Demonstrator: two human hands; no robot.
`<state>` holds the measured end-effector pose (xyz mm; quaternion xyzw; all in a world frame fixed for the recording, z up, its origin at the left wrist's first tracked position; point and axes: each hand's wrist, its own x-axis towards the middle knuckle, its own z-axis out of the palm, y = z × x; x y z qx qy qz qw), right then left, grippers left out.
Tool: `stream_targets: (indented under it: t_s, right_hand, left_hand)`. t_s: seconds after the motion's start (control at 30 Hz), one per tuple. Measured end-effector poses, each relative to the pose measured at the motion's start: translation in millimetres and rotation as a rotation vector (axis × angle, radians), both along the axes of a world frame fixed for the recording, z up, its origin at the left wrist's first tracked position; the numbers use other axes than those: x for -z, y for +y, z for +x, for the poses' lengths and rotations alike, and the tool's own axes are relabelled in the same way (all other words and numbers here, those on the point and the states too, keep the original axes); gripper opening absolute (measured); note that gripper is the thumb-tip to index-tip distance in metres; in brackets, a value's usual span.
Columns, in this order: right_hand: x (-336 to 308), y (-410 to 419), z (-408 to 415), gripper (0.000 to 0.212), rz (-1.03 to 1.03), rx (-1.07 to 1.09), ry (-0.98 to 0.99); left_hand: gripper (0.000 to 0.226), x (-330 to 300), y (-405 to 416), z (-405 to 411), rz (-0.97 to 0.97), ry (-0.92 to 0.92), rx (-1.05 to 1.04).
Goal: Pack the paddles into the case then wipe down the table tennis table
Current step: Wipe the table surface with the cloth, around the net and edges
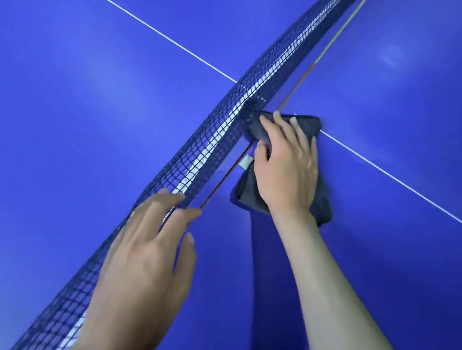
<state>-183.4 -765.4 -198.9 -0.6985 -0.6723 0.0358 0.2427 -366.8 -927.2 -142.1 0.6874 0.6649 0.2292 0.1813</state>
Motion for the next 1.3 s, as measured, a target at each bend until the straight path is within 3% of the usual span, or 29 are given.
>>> stream_targets:
  t_s: [0.1,0.5,1.2,1.3]
  right_hand:
    - [0.2,-16.9,-13.1,0.042,0.015,-0.101,-0.001]
    - [-5.5,-150.7,-73.6,0.038,-0.033,-0.142,0.009]
    - [-6.7,-461.1,-213.3,0.038,-0.127,-0.230,-0.010]
    - [-9.7,-499.9,-227.5,0.046,-0.141,-0.253,0.007]
  left_hand:
    - [0.043,-10.2,-0.5,-12.7,-0.051,-0.049,0.055]
    - [0.037,-45.6,-54.1,-46.8,-0.052,-0.160,0.049]
    - [0.039,-69.4,-302.4,-178.1,-0.081,-0.120,0.108]
    - [0.040,-83.2,-329.3,-192.1,-0.086,-0.113,0.130]
